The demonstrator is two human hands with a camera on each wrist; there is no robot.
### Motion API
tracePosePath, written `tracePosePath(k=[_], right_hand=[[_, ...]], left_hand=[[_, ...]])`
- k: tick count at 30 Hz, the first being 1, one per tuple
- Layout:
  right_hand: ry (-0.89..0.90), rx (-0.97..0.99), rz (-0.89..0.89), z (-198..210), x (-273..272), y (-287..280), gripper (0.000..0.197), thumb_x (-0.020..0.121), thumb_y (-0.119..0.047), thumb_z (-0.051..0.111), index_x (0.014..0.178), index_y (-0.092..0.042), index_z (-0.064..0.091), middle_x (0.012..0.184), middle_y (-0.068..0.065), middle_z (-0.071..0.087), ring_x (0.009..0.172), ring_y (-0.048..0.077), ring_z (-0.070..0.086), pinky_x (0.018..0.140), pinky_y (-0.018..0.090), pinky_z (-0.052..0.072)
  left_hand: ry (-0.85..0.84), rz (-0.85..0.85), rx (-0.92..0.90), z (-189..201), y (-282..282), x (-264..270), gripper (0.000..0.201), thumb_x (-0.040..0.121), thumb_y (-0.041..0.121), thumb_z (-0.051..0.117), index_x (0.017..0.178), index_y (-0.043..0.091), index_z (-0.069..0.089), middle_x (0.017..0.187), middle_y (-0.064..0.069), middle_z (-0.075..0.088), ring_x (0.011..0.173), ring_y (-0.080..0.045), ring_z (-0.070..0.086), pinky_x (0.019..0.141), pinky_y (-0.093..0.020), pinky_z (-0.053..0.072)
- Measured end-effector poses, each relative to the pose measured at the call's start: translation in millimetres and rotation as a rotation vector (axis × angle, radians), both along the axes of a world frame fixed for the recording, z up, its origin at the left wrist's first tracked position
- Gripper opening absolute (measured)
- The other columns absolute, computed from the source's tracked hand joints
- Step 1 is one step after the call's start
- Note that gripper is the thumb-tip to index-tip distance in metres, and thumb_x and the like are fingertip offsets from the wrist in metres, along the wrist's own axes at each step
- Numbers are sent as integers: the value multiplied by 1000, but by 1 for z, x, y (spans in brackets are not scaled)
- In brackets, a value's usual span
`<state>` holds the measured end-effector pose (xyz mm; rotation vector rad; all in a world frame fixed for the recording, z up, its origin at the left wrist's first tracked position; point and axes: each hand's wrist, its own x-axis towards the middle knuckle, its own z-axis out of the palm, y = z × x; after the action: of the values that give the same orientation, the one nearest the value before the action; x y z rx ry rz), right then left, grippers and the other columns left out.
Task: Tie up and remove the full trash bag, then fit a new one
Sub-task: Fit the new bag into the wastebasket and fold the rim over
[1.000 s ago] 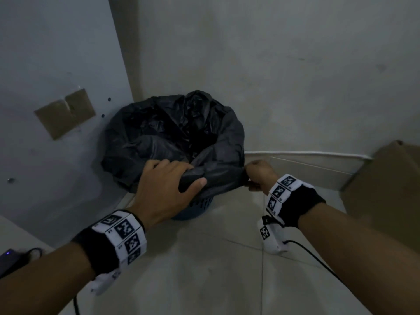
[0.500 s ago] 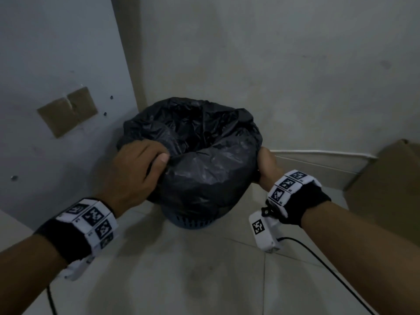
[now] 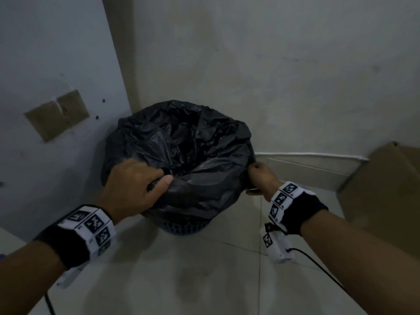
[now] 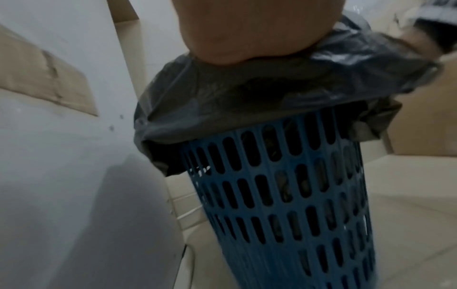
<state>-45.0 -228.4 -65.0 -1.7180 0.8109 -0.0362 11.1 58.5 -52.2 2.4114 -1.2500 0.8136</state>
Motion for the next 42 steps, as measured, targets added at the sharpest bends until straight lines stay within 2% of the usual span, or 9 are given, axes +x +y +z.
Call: tracePosePath(k=[5,9,12,19,24,30,34,37,42], right_hand=[[-191,169,-206,4,8,-9,39,81,-37,37,116,-23,48,130,11,55,110,37,58,74,41,55],[-346,79,-202,3,16,-11,73,77,-65,33,146,-44,26,154,-1,34,133,30,43,109,52,37],[-285,80,-116,21,14,12,81,81,-78,28,147,-30,39,147,-4,44,134,23,44,112,47,35],[-33,125,10,27,8,32,76,93,-70,19,149,-21,33,154,9,36,136,33,38,107,52,35],[19,403,-49,23,-2,30,80,88,-76,24,148,-24,32,155,12,30,133,44,39,100,61,39],[31,659,-47,8,-8,41,54,93,-63,39,97,-13,58,99,12,59,96,35,58,94,51,48],[-62,675,-92,7,-6,50,35,98,-44,43,89,-13,58,100,12,61,88,30,57,96,48,48],[-97,666,-175,7,-6,48,48,95,-60,39,86,-16,56,94,11,59,86,30,56,91,47,49],[-102,574,-76,11,-8,48,67,79,-78,44,106,-18,59,102,5,61,107,30,56,89,47,48]], left_hand=[[102,143,-49,-3,10,-2,48,96,47,29,85,16,65,94,-2,65,91,-26,56,94,-44,35],[302,373,-249,-6,11,-8,55,89,57,40,116,12,56,133,-9,47,123,-29,43,106,-51,34],[503,489,-374,-3,7,-13,62,90,54,49,133,10,44,151,-9,29,139,-29,27,114,-42,25],[1106,640,-863,-11,10,-6,125,59,94,38,147,7,25,146,-12,42,124,-33,50,95,-48,48],[1469,341,-940,-20,-2,-46,67,82,68,42,133,24,50,124,0,63,104,-21,65,71,-32,56],[1420,179,-948,-41,-5,-67,28,90,31,59,118,29,58,113,6,69,92,-14,71,76,-32,59],[1457,324,-989,-40,-11,-60,18,89,33,62,102,21,61,94,-4,66,78,-23,62,69,-34,53],[1575,401,-1078,-33,-12,-46,28,88,34,64,103,11,62,82,-8,61,64,-20,57,52,-26,56],[1740,349,-1294,-21,-18,-38,29,90,31,63,111,11,59,104,-11,66,84,-24,67,55,-24,59]])
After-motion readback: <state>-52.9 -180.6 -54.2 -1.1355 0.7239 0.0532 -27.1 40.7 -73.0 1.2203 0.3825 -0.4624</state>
